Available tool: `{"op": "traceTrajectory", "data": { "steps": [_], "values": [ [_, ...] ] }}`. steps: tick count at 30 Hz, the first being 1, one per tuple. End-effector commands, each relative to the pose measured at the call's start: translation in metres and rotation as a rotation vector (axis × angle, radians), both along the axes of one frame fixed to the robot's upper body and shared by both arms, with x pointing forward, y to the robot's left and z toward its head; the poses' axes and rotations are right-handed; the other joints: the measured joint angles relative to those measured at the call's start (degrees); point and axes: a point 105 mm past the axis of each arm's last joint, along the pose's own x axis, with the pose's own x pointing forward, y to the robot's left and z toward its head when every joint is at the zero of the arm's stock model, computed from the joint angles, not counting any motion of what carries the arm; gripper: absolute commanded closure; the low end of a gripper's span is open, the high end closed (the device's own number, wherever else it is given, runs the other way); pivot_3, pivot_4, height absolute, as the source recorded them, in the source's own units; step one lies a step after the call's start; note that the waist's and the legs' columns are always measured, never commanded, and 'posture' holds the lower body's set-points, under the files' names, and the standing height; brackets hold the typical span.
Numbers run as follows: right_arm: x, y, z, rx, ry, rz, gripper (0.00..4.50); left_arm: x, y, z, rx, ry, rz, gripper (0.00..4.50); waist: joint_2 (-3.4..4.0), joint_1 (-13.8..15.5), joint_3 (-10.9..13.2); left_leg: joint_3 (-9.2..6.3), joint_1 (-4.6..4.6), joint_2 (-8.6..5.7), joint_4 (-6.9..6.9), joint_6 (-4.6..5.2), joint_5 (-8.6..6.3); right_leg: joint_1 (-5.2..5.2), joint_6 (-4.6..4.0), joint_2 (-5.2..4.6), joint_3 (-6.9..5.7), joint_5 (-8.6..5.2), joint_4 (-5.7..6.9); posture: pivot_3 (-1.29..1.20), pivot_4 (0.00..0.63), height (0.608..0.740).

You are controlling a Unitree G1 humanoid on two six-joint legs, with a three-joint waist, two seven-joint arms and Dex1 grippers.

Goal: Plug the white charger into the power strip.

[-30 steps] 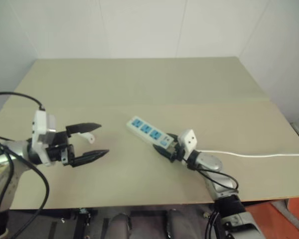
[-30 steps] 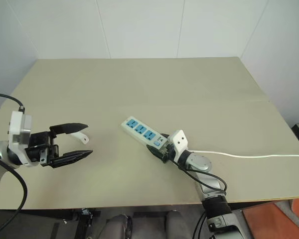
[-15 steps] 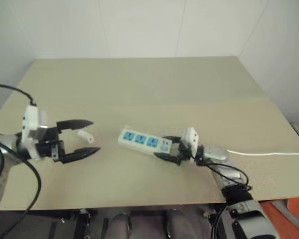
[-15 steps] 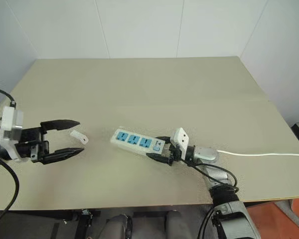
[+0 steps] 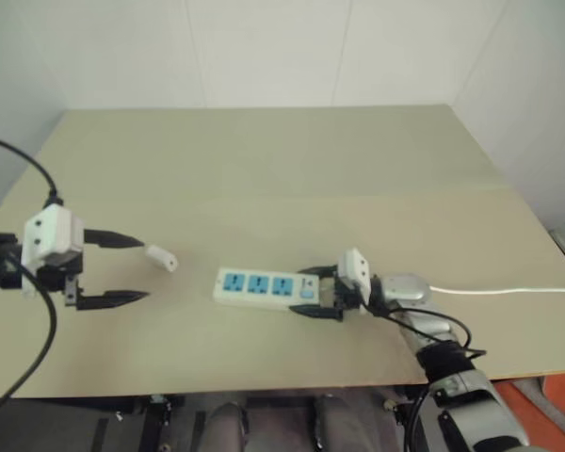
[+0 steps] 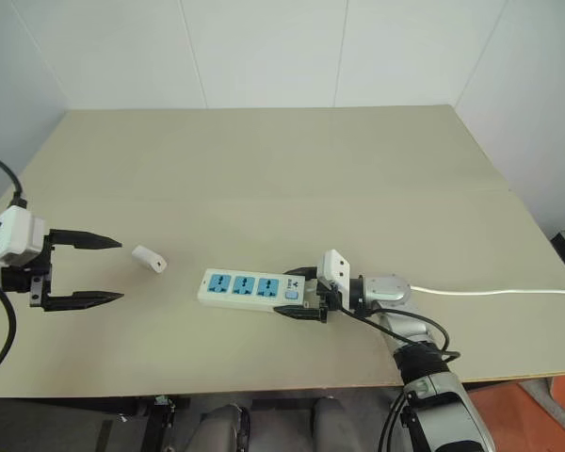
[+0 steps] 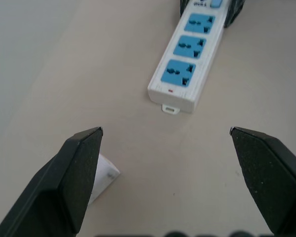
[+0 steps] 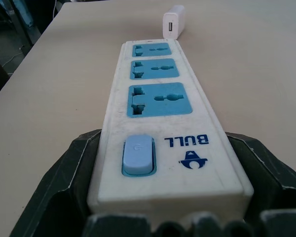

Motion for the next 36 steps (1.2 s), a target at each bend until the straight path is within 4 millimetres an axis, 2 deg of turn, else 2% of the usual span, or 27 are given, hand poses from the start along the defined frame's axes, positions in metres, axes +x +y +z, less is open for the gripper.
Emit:
{"op": "traceTrajectory", "data": {
  "steps": [1, 6, 11, 19, 36],
  "values": [
    [0.002, 0.006, 0.009, 0.014, -0.053, 0.03, 1.08, 0.005, 0.009, 0.016, 0.136, -0.022, -0.067, 0.0, 0.0, 0.1, 0.0, 0.01, -0.05, -0.01, 0.0, 0.0, 0.0, -0.05, 0.0, 0.0, 0.01, 0.0, 0.04, 0.0, 0.15, 0.74],
    [0.003, 0.008, 0.008, 0.016, -0.048, 0.029, 1.08, 0.016, 0.011, 0.031, 0.243, -0.033, -0.118, 0.0, -0.01, -0.1, 0.0, -0.01, -0.49, 0.03, 0.07, 0.0, 0.0, -0.47, 0.0, 0.08, 0.03, 0.0, 0.13, 0.0, 0.15, 0.74],
    [0.005, 0.01, 0.006, 0.018, -0.039, 0.021, 1.08, 0.031, 0.011, 0.033, 0.407, -0.04, -0.18, 0.0, -0.02, -0.2, 0.1, -0.02, -0.54, 0.02, 0.14, 0.01, 0.0, -0.48, 0.01, 0.11, 0.05, -0.01, 0.15, 0.0, 0.15, 0.74],
    [0.006, 0.012, 0.006, 0.023, -0.02, 0.01, 1.08, 0.064, 0.017, 0.021, 0.714, -0.026, -0.272, 0.0, -0.03, -0.5, 0.1, -0.05, -0.52, 0.04, 0.23, 0.02, 0.01, -0.48, 0.04, 0.23, 0.14, -0.02, 0.31, 0.0, 0.15, 0.74],
    [0.007, 0.012, 0.006, 0.023, -0.009, -0.008, 1.08, 0.086, 0.002, -0.02, 0.838, 0.014, -0.42, 0.0, -0.06, -0.6, 0.1, -0.08, -0.58, 0.02, 0.29, 0.03, 0.02, -0.52, 0.04, 0.22, 0.16, -0.02, 0.35, 0.0, 0.15, 0.74]
  ]
}}
